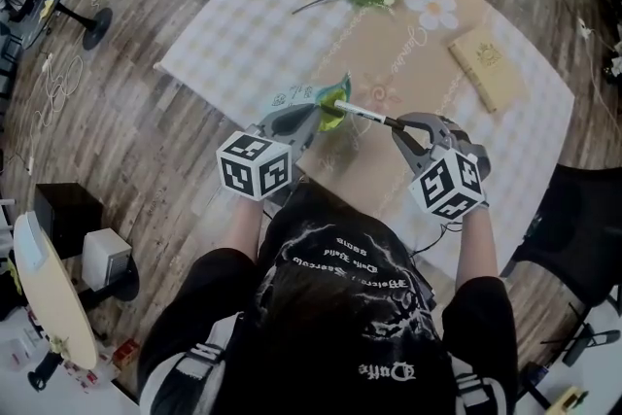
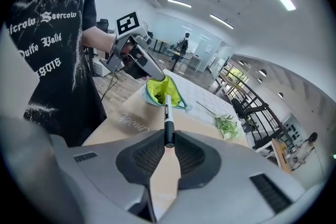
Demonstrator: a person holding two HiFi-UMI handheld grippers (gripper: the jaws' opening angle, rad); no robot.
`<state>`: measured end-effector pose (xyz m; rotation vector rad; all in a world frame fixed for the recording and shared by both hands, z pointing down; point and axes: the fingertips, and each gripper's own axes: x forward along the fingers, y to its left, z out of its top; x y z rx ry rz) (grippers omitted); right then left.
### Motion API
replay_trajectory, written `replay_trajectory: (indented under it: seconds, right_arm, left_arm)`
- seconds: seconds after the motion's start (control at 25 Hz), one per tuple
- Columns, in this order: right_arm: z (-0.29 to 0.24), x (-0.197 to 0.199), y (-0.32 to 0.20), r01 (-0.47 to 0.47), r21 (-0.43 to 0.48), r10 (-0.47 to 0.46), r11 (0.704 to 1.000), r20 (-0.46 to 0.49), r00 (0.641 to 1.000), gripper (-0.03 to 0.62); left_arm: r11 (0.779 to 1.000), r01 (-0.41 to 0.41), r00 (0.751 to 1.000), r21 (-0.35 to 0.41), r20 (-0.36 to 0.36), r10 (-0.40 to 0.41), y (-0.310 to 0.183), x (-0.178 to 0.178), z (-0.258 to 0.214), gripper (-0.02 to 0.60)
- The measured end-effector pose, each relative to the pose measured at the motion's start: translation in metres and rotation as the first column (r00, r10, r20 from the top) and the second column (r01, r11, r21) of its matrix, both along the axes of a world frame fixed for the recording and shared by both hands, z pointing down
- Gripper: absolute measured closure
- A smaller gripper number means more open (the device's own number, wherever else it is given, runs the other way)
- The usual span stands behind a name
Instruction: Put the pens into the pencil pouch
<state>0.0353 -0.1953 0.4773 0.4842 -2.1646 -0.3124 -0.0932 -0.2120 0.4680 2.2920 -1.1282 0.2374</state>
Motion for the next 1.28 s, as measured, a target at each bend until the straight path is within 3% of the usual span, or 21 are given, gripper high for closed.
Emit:
replay_trajectory:
  seconds: [0.24, 0.68, 1.28]
  right_arm:
    - [0.006, -0.015, -0.016, 0.038, 0.006, -0.038, 0.999, -0.055, 0.998, 0.525]
    - [0.013, -0.032, -0.024, -0.02, 0.028, 0.023, 0.999, -0.13, 0.991, 0.525]
    - [0.024, -0.059, -0.016, -0.059, 0.01, 0.06, 0.998, -0.129, 0.99, 0.525]
  left_arm:
    - [0.999, -0.037, 0.999, 0.005, -0.006, 0.037, -0.011, 0.016, -0.002, 0.55]
    - [0.993, -0.115, 0.993, 0.018, -0.01, 0.115, -0.003, 0.024, -0.002, 0.549]
    - [0.973, -0.227, 0.974, 0.041, -0.001, 0.227, 0.013, 0.044, -0.001, 0.549]
